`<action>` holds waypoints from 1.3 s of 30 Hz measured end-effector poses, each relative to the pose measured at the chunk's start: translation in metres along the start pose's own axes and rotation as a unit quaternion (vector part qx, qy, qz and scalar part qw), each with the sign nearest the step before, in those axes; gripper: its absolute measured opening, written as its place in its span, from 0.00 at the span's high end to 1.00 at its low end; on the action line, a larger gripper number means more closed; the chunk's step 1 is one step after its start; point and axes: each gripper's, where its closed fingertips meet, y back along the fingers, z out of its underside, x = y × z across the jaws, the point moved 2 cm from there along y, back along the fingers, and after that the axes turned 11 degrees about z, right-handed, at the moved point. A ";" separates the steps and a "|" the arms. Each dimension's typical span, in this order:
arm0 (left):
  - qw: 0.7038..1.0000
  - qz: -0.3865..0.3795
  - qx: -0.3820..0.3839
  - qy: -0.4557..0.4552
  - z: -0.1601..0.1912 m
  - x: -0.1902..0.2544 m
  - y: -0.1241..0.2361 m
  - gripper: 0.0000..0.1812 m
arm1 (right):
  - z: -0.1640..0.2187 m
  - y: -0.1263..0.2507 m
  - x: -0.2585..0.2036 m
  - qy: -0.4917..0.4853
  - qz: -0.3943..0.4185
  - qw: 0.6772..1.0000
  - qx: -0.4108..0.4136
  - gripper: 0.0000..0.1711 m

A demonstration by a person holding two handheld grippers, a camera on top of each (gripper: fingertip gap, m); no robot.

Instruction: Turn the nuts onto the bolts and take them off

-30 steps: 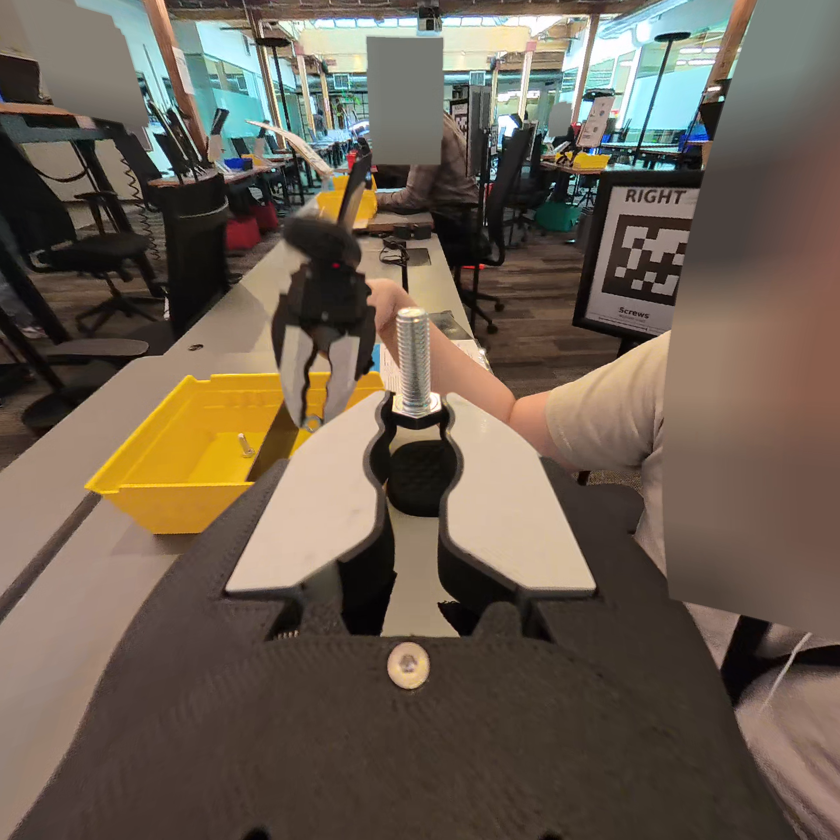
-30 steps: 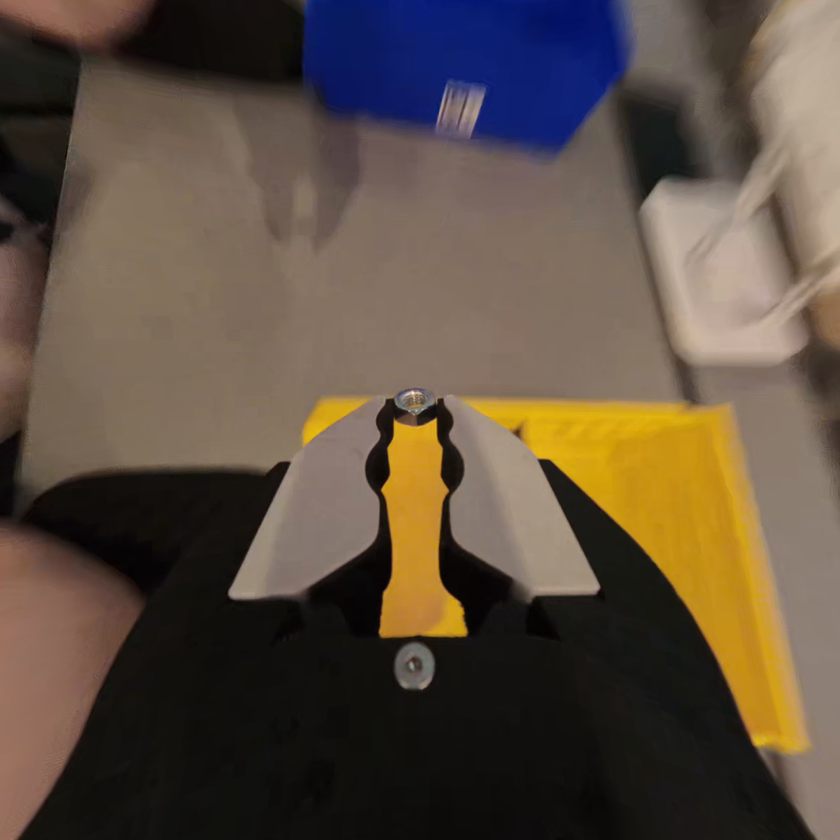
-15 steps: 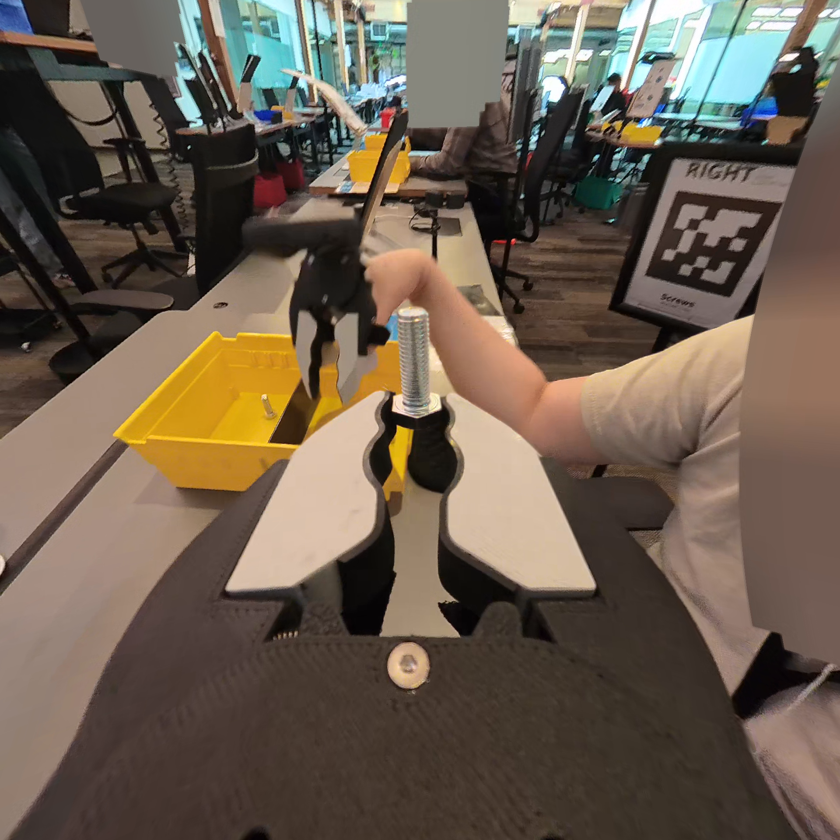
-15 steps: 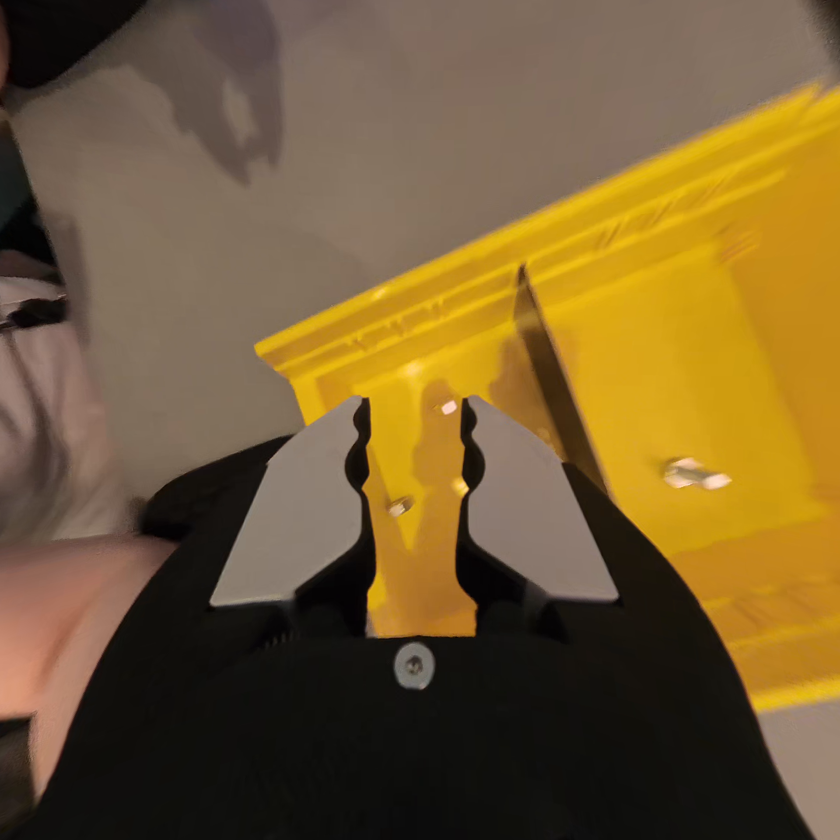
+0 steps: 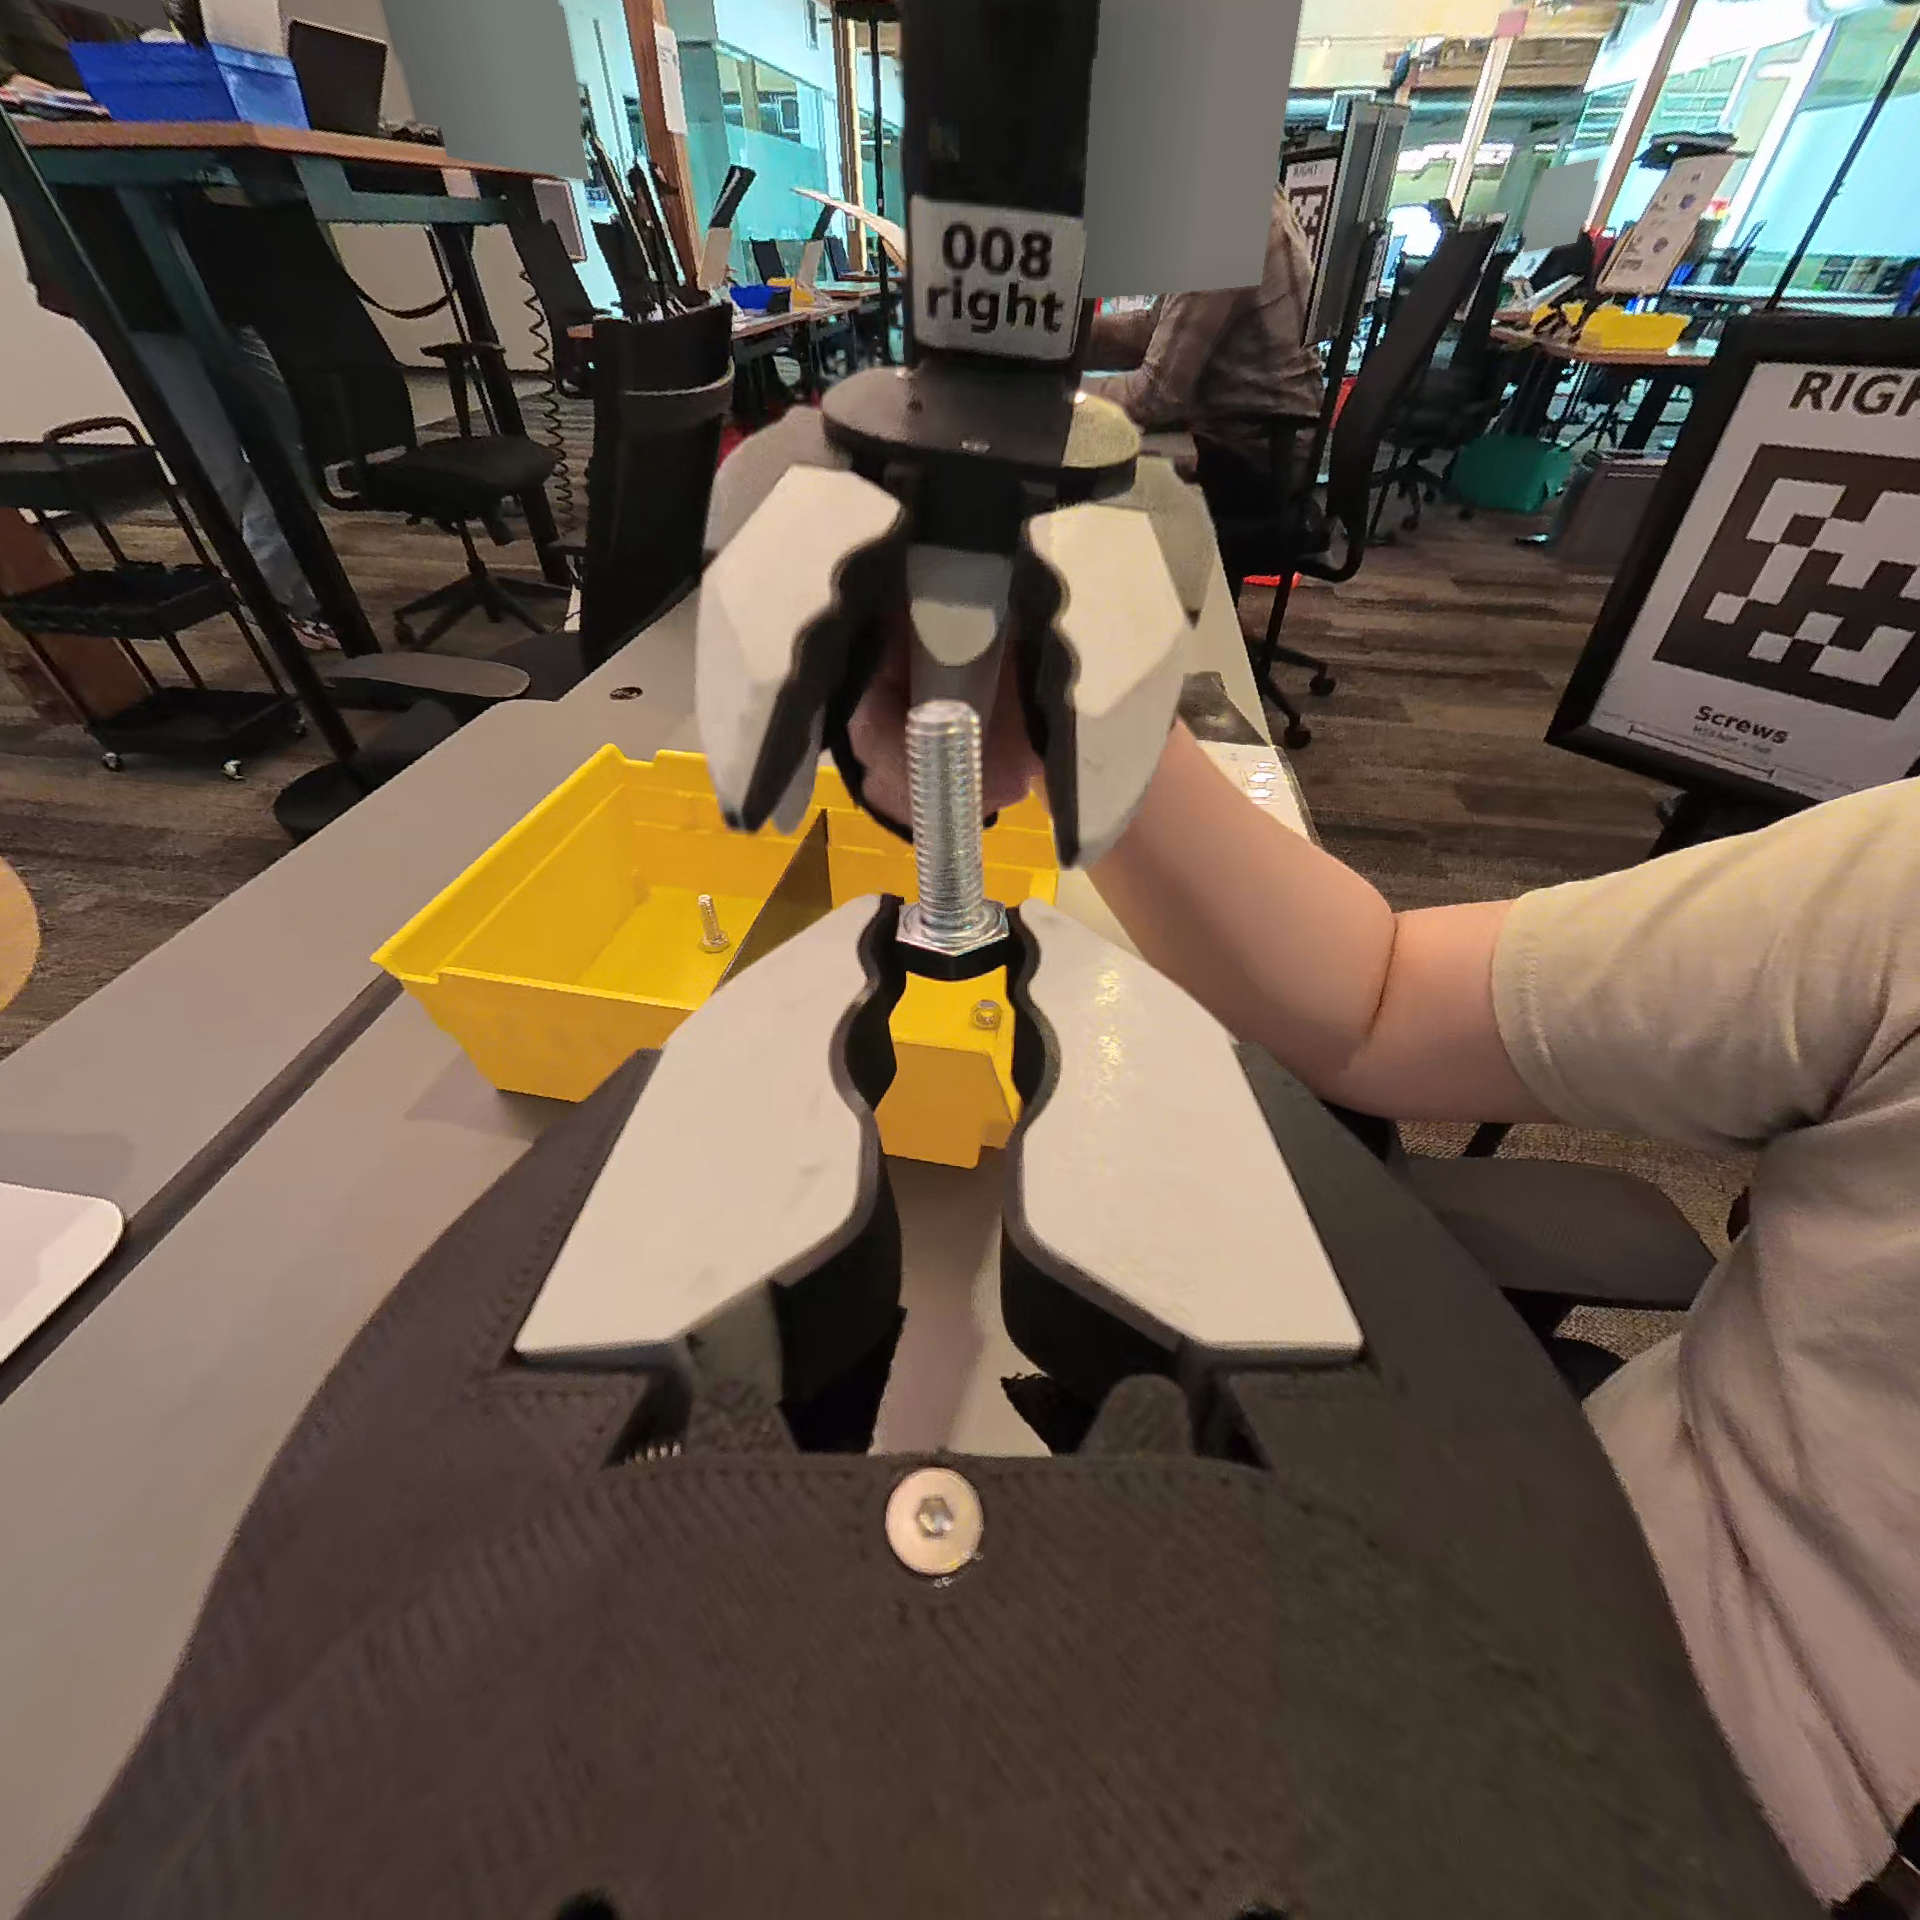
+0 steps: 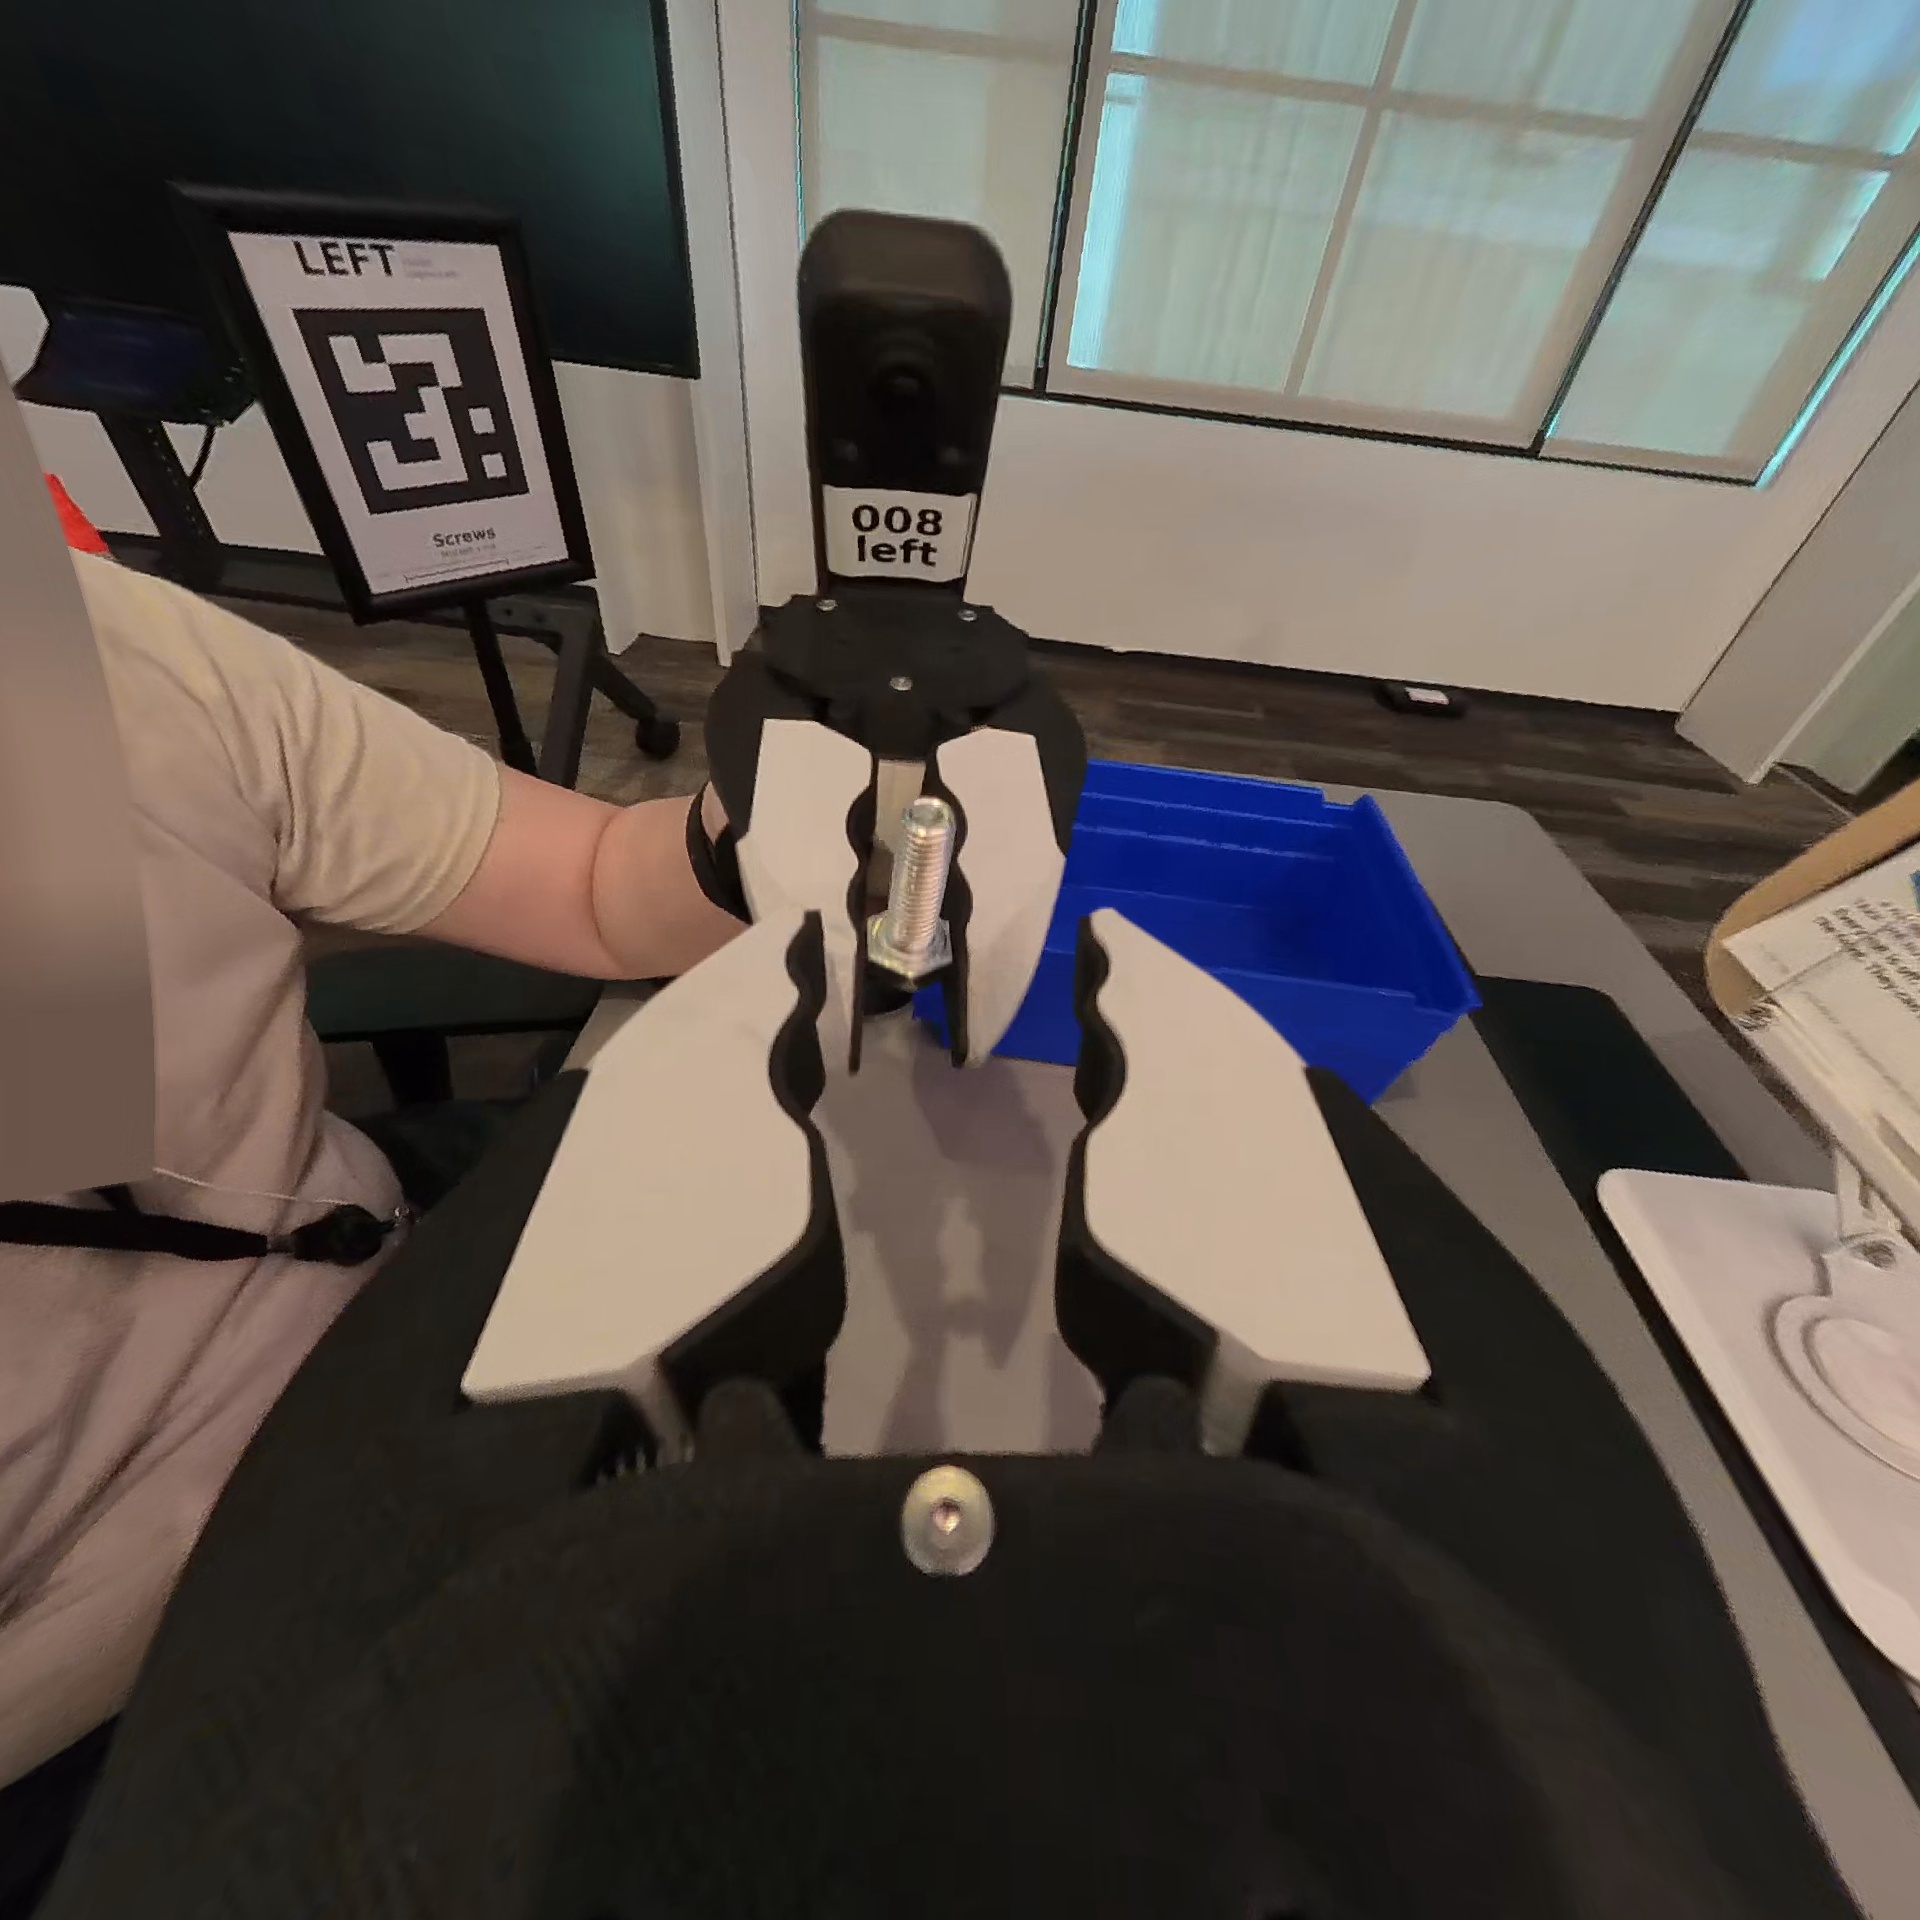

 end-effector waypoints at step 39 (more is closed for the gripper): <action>0.722 -0.327 -0.391 0.468 0.221 -0.121 0.260 0.84 | 0.226 0.163 0.202 -0.131 0.469 0.740 -0.463 0.82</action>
